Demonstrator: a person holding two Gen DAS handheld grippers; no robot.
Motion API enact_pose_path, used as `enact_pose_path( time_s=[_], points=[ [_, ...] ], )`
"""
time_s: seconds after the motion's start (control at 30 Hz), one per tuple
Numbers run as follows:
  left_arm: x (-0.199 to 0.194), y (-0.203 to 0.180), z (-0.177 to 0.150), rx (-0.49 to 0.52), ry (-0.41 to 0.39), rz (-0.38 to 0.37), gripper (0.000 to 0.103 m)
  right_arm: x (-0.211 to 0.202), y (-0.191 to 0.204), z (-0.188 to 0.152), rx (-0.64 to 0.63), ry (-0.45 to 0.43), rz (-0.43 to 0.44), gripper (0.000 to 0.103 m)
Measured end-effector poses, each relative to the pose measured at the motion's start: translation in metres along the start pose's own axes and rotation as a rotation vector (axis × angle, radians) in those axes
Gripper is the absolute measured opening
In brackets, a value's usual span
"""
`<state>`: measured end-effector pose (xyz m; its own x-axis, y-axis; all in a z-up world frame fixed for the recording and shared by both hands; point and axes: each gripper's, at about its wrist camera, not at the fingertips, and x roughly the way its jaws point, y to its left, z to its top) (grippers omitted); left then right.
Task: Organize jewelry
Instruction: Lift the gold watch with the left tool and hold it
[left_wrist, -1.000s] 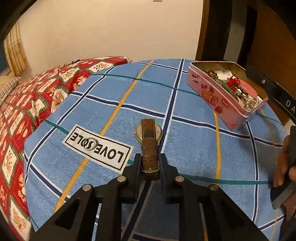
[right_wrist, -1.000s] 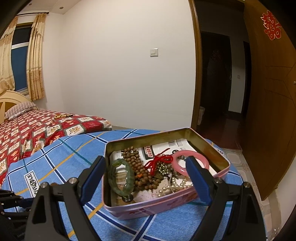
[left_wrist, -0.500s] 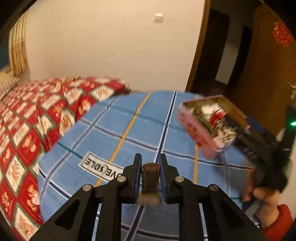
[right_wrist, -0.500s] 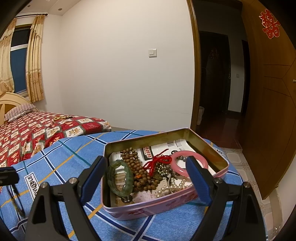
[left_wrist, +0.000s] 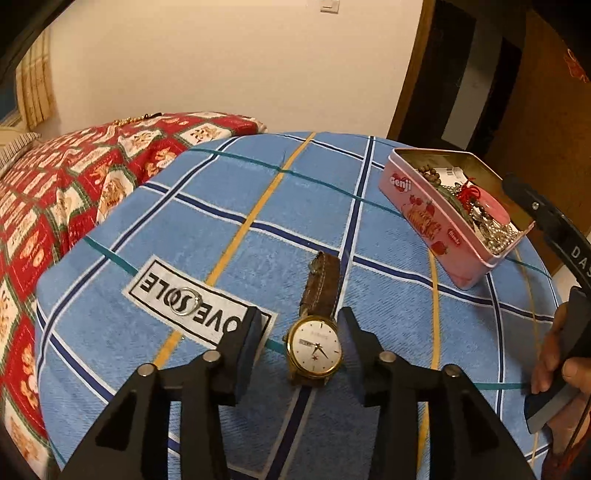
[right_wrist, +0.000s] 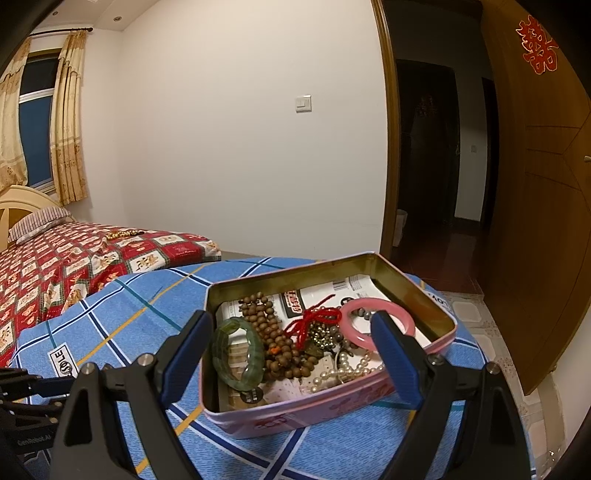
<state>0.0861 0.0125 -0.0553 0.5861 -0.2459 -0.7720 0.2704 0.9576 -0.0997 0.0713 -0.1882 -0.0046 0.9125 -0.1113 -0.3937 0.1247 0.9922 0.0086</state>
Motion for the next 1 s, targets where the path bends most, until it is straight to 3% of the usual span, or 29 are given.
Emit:
enact_pose_path(
  time_s=[0.33,0.43,0.67,0.8,0.87,1.0],
  points=[
    [0.002,-0.018,-0.005,0.075,0.011,0.029,0.046,-0.002,0.001,0.0,0.002,-0.005,0.015,0.09],
    [0.003,-0.021,-0.005,0.096,0.007,0.054,0.036,-0.005,0.003,0.0,0.002,-0.003,0.027,0.09],
    [-0.002,-0.015,-0.004,0.066,-0.012,0.03,0.036,-0.017,0.01,-0.004,0.078,0.016,0.096,0.09],
    [-0.02,-0.009,-0.004,0.04,-0.061,0.011,0.036,-0.02,0.023,-0.008,0.05,0.027,0.098,0.09],
    [-0.033,-0.003,-0.002,0.034,-0.087,0.013,0.011,-0.019,0.03,-0.01,0.039,0.036,0.108,0.09],
    [-0.054,0.017,0.002,-0.005,-0.127,0.004,0.007,-0.017,0.047,-0.014,0.018,0.064,0.136,0.089]
  ],
)
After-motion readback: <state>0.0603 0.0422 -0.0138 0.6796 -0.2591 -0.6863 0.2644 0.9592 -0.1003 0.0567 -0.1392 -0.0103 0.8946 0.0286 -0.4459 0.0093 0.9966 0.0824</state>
